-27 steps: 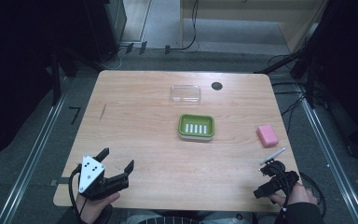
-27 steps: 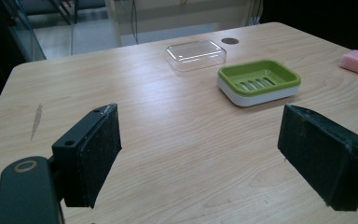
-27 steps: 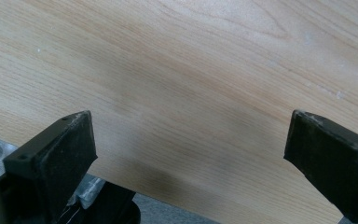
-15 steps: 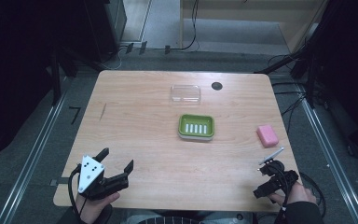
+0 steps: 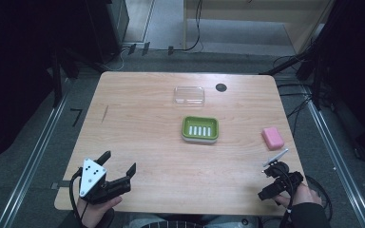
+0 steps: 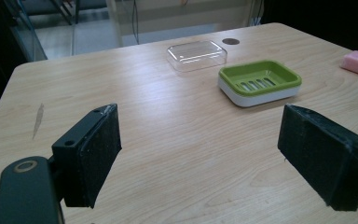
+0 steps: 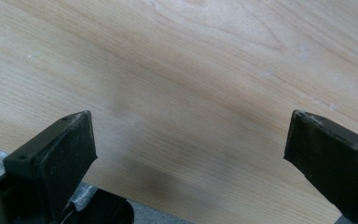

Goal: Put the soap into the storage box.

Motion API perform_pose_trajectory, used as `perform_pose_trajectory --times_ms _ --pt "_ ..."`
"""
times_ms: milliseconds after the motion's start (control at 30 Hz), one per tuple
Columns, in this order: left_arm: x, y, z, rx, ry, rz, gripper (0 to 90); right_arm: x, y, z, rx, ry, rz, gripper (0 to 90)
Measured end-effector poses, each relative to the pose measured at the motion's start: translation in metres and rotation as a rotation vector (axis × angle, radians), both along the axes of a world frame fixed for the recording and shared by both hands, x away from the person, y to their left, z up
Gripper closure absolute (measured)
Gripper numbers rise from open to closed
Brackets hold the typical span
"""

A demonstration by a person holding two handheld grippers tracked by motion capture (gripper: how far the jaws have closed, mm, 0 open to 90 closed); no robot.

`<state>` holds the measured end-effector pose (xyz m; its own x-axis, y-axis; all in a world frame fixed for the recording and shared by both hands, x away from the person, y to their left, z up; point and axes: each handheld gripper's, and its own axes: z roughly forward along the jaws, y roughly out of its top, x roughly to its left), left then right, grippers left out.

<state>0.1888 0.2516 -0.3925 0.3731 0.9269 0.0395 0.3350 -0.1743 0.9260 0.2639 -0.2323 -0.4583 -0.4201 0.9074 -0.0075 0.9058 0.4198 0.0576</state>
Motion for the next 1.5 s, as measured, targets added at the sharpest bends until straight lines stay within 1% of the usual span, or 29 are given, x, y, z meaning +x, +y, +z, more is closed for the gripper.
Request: perform_pose_trajectory --times_ms 267,367,700,767,800,933,967,1133,1500 --pt "0.000 0.000 0.000 0.000 0.001 -0.003 13.7 0.007 -0.003 0.002 -0.006 -0.007 -0.003 2.4" --pt "0.000 0.001 0.000 -0.003 0.001 0.000 13.7 0.012 -0.003 0.005 -0.015 -0.014 -0.006 2.4" --pt "-0.001 0.001 0.000 0.000 0.001 0.002 13.7 0.022 -0.005 0.008 -0.015 -0.031 -0.008 2.4" --pt "-0.001 0.001 0.000 0.000 0.000 0.003 13.7 0.024 -0.006 0.008 -0.020 -0.025 -0.012 2.4" --pt "-0.001 0.001 0.000 0.000 0.001 0.003 13.7 0.025 -0.006 0.008 -0.016 -0.027 -0.012 2.4" --pt "-0.001 0.001 0.000 0.000 0.001 0.003 13.7 0.031 -0.009 0.009 -0.029 -0.034 -0.016 2.4" --pt "-0.001 0.001 0.000 0.000 0.001 0.003 13.7 0.032 -0.010 0.010 -0.029 -0.033 -0.031 2.4" --pt "-0.001 0.001 0.000 0.001 0.002 0.002 13.7 0.039 -0.014 0.012 -0.031 -0.045 -0.035 2.4" --pt "0.000 0.001 0.000 0.001 0.003 0.003 13.7 0.050 -0.016 0.014 -0.032 -0.043 -0.039 2.4"
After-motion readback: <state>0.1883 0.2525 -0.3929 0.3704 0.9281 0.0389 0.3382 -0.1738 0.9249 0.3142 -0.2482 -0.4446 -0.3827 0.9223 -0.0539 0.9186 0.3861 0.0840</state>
